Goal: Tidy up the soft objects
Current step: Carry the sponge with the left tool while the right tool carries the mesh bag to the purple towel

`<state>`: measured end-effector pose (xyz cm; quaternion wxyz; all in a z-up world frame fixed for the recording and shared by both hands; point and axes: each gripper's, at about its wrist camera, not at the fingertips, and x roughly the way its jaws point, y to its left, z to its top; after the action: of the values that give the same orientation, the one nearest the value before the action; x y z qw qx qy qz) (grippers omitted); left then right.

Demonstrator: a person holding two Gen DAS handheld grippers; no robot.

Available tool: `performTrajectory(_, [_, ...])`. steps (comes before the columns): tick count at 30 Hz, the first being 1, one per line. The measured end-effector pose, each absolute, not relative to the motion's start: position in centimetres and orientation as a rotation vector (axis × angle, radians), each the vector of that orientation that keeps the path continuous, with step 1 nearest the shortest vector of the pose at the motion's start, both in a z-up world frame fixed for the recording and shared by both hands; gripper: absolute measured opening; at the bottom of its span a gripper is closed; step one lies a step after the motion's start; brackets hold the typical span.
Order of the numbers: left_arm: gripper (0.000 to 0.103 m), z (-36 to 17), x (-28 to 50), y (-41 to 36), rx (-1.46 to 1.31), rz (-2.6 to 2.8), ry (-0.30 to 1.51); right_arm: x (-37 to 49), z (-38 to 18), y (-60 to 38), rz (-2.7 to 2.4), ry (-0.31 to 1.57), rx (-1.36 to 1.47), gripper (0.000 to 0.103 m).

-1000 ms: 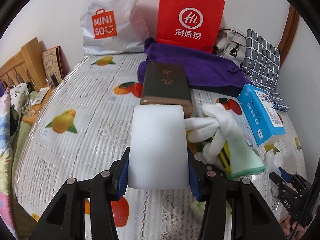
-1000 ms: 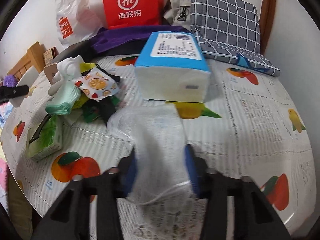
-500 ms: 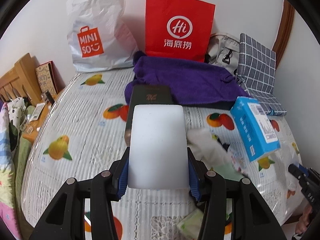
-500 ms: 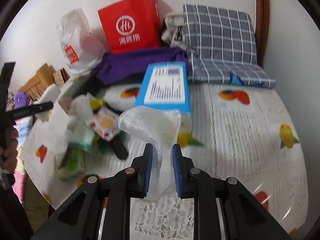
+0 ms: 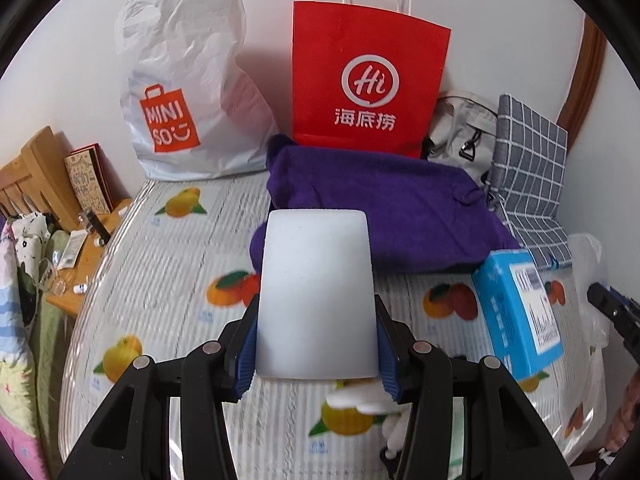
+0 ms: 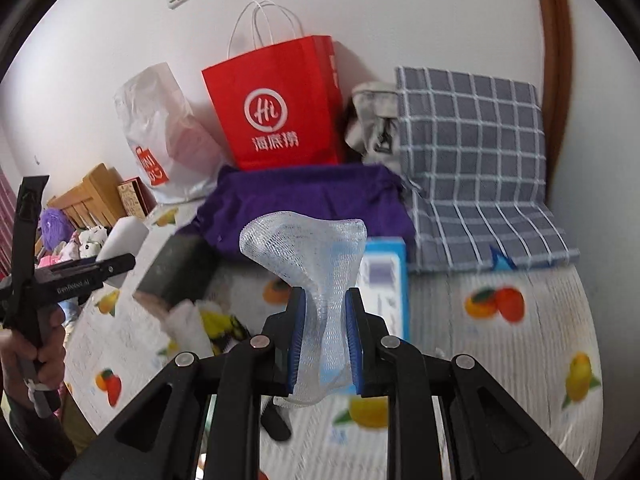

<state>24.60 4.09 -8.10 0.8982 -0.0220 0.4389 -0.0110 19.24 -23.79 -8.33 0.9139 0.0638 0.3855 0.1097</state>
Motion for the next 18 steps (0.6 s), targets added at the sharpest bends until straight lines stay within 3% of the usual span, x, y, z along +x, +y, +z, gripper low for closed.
performTrajectory(18, [0.048,-6.9,33.2,3.9,-0.019,0.001,0.911,30.1,-6.2,-22.1,0.227,0.764,0.070,0.020])
